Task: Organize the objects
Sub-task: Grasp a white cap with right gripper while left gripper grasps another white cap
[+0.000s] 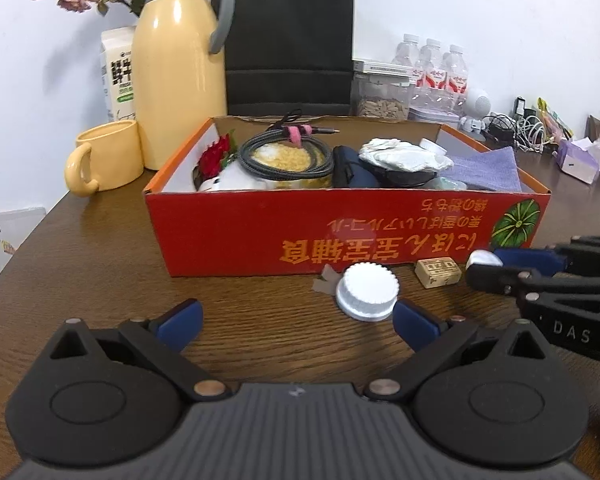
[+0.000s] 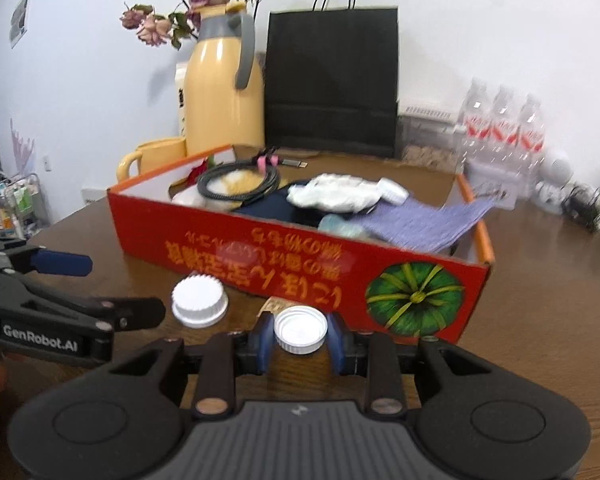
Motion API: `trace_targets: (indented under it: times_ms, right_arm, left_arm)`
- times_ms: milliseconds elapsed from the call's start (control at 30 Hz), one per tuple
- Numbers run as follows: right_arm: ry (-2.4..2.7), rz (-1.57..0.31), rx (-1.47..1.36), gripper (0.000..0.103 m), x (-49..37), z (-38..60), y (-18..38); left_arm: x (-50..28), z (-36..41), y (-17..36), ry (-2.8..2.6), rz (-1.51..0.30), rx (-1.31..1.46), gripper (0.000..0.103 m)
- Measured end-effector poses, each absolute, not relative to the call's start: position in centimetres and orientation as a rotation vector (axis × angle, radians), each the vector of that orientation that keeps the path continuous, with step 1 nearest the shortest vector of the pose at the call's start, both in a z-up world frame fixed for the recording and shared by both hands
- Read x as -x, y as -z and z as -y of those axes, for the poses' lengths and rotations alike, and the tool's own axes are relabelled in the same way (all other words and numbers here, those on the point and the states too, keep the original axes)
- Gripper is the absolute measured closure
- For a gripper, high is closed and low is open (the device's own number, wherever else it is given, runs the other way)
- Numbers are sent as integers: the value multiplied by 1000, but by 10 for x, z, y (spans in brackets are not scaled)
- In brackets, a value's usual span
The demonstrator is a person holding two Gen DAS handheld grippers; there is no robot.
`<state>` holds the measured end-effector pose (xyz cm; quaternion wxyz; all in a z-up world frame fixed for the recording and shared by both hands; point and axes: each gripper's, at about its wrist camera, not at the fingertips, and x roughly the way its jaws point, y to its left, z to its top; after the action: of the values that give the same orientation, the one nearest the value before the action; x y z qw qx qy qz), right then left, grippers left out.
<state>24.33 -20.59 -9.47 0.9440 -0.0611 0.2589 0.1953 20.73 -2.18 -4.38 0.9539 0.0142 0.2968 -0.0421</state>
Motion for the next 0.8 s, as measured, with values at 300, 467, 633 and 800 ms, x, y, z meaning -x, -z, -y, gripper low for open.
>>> trace_targets:
  times_ms: [300, 467, 633, 800]
  right_arm:
    - [-346, -469, 98, 76, -238, 220, 86]
    - [-363, -464, 88, 76, -236, 221, 84]
    - [-376, -448, 83, 76, -232, 222, 82]
    - [-379, -440, 79, 76, -230, 222, 81]
  left_arm:
    - [-227, 49, 44, 108, -607, -36, 13]
    - [-233, 57, 47, 120, -634, -34, 66]
    - [-223, 56, 43, 123, -588, -31, 66]
    - [-212, 45, 35, 119, -554, 20, 66]
